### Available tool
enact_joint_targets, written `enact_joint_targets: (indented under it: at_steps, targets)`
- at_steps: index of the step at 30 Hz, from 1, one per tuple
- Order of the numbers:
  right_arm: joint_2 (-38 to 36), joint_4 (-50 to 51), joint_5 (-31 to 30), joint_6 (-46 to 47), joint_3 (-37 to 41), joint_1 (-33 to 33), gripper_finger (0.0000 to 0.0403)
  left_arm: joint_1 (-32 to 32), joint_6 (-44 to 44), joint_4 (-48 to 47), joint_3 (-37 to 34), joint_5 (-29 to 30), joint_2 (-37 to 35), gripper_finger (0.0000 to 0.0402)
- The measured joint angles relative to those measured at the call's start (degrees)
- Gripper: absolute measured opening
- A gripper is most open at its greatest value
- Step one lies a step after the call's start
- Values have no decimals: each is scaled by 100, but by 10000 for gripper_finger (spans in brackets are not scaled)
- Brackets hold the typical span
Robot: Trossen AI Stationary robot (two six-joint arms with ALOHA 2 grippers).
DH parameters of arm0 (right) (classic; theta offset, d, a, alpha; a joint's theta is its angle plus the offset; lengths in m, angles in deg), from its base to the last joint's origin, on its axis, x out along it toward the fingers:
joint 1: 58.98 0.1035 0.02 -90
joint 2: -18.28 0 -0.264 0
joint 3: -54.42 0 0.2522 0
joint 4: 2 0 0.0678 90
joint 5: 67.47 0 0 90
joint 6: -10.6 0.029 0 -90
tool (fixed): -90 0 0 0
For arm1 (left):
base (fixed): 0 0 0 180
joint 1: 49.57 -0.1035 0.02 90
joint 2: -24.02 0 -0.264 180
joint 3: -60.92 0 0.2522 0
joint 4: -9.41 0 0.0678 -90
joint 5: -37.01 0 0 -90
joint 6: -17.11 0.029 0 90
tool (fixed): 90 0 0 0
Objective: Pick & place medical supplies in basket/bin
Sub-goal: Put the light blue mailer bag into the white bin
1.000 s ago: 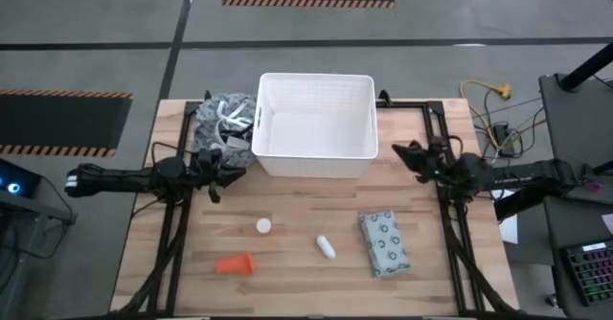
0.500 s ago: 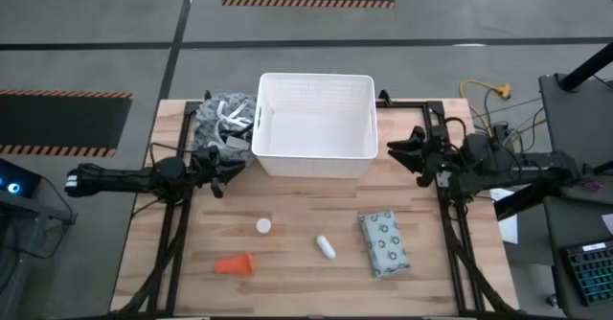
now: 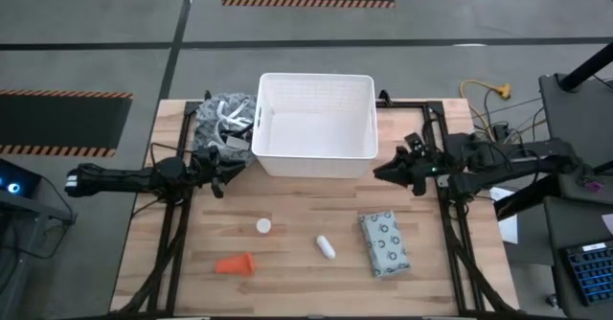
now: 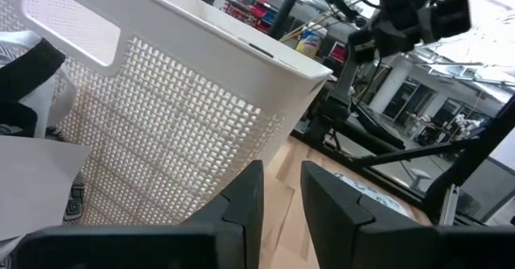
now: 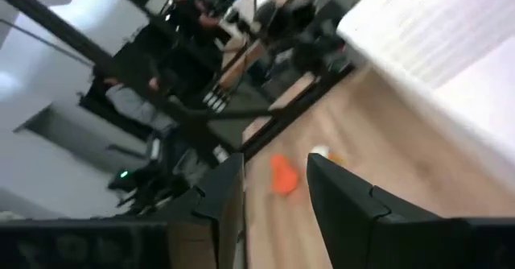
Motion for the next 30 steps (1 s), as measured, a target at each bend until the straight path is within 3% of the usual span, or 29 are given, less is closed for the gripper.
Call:
enact_joint_targets:
  at_steps: [10,16,21,26,30]
  targets:
    - [974,246,-98,983,-464,1353,122,0,0,0,0,-2,0,68]
    - [1875,527,-687,1649,-1050,1888,117,0,0,0,-2,-2,0,68]
    - [2785,2183,-1387,2234,-1968,2070,105,0,0,0,-2,-4,0,68]
    - [3736,4112,-1237,3169,-2889,2071,94,0,0,0,-4,-6,0,68]
    - [4448,4810,-983,3502,-3502,2071,92,1,0,0,-4,-7,-1,68]
